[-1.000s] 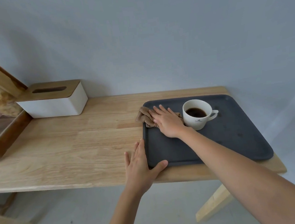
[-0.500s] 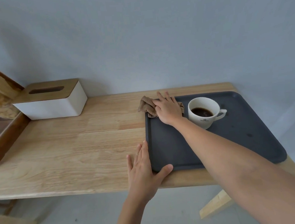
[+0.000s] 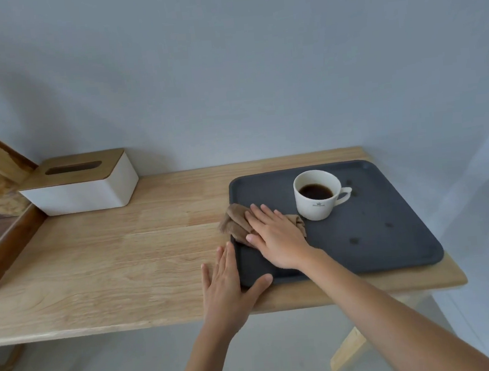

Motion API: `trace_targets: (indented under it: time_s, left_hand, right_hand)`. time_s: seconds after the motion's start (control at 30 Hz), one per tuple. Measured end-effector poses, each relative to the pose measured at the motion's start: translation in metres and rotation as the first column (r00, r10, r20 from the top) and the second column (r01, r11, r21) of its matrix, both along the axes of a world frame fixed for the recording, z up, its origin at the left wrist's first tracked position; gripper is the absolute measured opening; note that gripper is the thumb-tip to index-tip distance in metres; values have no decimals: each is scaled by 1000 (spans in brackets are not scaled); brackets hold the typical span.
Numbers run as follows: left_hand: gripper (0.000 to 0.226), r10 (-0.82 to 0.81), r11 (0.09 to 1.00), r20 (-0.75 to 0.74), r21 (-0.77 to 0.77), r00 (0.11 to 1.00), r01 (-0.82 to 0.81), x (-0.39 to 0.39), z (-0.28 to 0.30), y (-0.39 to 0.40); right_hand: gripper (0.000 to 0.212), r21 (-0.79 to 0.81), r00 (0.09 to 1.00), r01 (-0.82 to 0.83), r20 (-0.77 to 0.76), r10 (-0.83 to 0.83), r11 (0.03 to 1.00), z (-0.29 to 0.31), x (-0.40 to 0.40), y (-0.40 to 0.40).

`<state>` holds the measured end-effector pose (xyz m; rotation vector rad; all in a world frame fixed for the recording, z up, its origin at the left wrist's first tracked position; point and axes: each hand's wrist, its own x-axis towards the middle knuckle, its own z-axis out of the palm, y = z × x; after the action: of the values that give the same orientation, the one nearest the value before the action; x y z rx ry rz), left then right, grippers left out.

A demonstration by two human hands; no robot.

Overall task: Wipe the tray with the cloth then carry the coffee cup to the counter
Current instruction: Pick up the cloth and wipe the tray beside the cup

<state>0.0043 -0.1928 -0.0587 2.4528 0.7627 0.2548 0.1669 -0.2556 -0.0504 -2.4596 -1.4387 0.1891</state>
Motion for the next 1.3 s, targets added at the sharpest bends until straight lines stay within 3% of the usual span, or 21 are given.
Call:
trace_targets:
  time_s: [0.17, 0.5, 0.6, 0.93, 1.3]
  left_hand:
    - [101, 0, 1000, -16, -2, 1000, 0, 1, -1, -1]
    - [100, -23, 1000, -88, 18, 996, 25, 1, 0, 2]
    - [102, -28, 998, -125, 53, 992, 35, 1, 0, 2]
    - [106, -9, 985, -172, 167, 985, 38, -1, -3, 3]
    - [107, -6, 985, -231, 168, 973, 46, 0, 3, 5]
  right_hand:
    - [62, -50, 1000, 17, 22, -16, 999, -2, -12, -9]
    - [62, -81, 995, 70, 75, -64, 994, 11, 31, 54]
    - [77, -18, 997, -14, 75, 15, 1000, 6, 13, 32]
    - [78, -26, 977, -215, 1, 215, 976, 7, 1, -82]
    - [74, -58, 991, -136, -22, 135, 989, 14, 56, -178]
